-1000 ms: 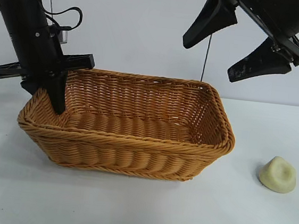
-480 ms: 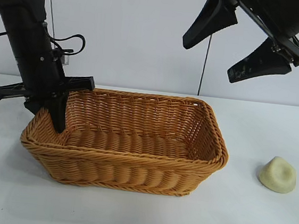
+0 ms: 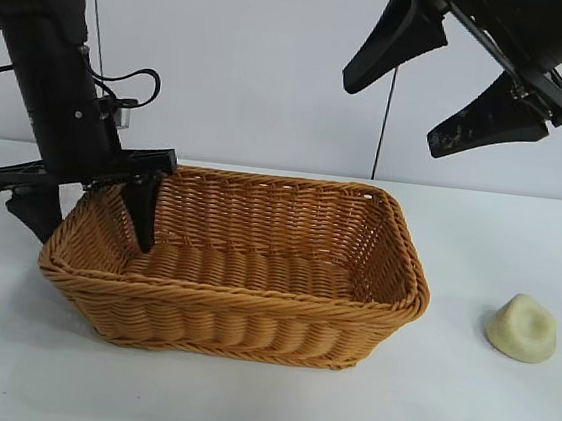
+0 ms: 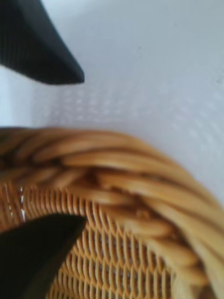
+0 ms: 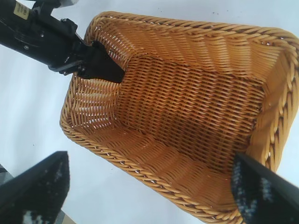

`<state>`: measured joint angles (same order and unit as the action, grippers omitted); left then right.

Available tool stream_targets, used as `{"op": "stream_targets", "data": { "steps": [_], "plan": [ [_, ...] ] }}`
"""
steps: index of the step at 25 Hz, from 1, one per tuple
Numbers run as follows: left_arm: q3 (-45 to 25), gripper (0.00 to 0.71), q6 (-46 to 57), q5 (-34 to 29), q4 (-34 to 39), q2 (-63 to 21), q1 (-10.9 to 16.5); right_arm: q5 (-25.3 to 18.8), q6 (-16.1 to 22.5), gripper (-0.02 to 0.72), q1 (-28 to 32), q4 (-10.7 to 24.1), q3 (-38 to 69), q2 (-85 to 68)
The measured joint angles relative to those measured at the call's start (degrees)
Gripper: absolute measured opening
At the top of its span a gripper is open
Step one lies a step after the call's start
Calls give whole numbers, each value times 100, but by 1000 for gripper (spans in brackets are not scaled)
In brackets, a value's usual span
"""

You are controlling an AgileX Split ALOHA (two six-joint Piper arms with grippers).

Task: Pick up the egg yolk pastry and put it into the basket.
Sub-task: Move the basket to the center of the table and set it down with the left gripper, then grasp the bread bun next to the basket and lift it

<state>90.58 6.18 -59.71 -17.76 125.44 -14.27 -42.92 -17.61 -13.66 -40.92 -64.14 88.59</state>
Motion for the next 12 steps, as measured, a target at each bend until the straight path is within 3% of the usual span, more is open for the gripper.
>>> {"op": "stream_targets", "data": {
  "steps": [12],
  "plan": [
    [1081,695,0,-885,162,-796,0,-7,0,644,0,0,0,0]
  ]
}}
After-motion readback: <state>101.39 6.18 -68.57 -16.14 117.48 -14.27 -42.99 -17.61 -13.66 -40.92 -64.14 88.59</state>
